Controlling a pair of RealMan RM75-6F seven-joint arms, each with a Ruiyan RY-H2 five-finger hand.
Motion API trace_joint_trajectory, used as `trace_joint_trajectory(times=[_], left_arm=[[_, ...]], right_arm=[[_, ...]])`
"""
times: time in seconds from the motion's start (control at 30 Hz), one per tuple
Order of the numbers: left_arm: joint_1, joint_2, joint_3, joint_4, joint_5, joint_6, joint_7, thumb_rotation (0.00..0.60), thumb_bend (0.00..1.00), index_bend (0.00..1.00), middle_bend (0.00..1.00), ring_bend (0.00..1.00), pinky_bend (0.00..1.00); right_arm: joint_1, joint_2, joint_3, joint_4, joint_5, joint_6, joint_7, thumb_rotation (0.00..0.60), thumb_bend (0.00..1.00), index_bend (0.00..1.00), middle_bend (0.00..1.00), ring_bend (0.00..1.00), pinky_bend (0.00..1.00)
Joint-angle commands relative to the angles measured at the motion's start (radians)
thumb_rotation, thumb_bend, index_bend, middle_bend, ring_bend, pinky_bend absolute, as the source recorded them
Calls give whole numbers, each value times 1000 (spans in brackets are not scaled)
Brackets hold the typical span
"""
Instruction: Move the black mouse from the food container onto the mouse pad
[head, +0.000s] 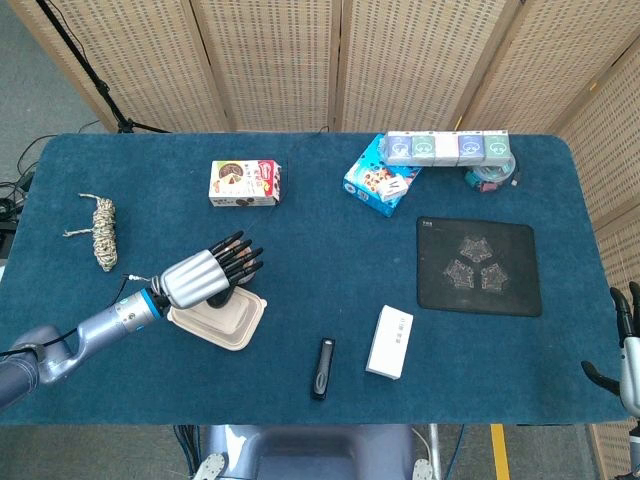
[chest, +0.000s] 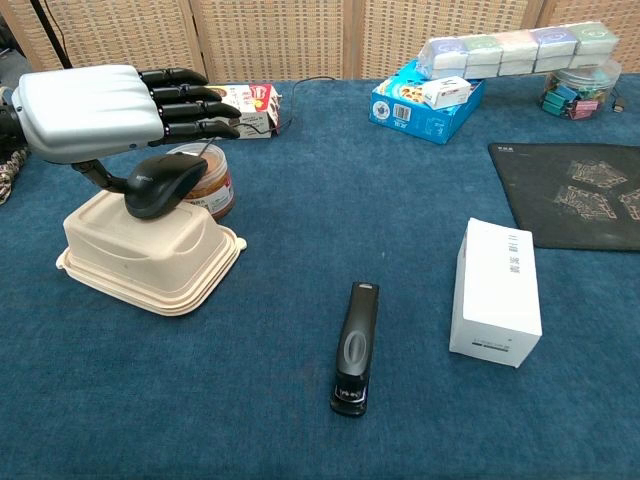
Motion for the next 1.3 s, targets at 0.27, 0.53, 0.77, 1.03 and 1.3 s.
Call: trace_joint_trajectory(times=[0.27,0.53,0.77,1.03,1.3], left_arm=[[-26,0,67,-8,34,36,0,600,278,243,283,227,226],[-32,-18,90,13,30,43,9,600,299,409,417,336,313],[-46,-29,86,60,42,134,1,600,307,441,442,359,337],[-88,-6,29,-46,5,141,58,600,307,440,442,360,337],[-178,-65,-57,-144,-68,-3,151,600,305,430,439,359,337]], right_arm=[[2,8,-5,-5,-2,-8,22,600,0,0,0,0,0],[2,12,-9,-8,-6,-9,31,600,0,0,0,0,0],[3,14,-11,-8,-7,-10,38,600,0,0,0,0,0],[4,20,-11,-12,-5,-12,52,600,0,0,0,0,0],[4,33,-9,-13,2,-20,77,600,0,0,0,0,0]])
